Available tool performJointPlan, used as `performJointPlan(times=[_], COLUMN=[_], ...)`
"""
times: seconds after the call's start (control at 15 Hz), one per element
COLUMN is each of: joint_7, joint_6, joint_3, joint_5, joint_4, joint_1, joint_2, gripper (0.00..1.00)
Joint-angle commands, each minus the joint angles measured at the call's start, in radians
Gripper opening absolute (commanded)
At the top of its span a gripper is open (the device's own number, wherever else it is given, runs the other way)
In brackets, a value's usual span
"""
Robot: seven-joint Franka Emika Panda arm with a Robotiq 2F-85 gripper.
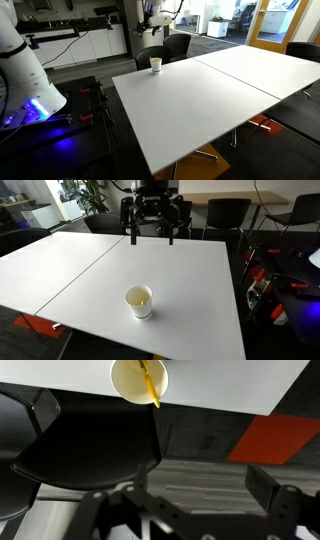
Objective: Remove the yellow pen from the white cup
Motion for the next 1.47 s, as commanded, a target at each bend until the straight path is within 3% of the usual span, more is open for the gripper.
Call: performJointPlan(times=[0.0, 0.53, 0.6, 1.4], joint_7=[-0.017, -0.003, 0.010, -0.036], joint_6=[-0.004, -0.090, -0.030, -0.011], joint_3=[0.029, 0.077, 0.082, 0.095], joint_5=[-0.068, -0.179, -0.165, -0.231], joint_4=[0.091, 0.233, 0.174, 0.223], joint_1=[-0.027, -0.082, -0.080, -0.083], joint_2=[0.079, 0.249, 0.206, 0.283], gripper=[1.00, 1.00, 1.00, 1.00])
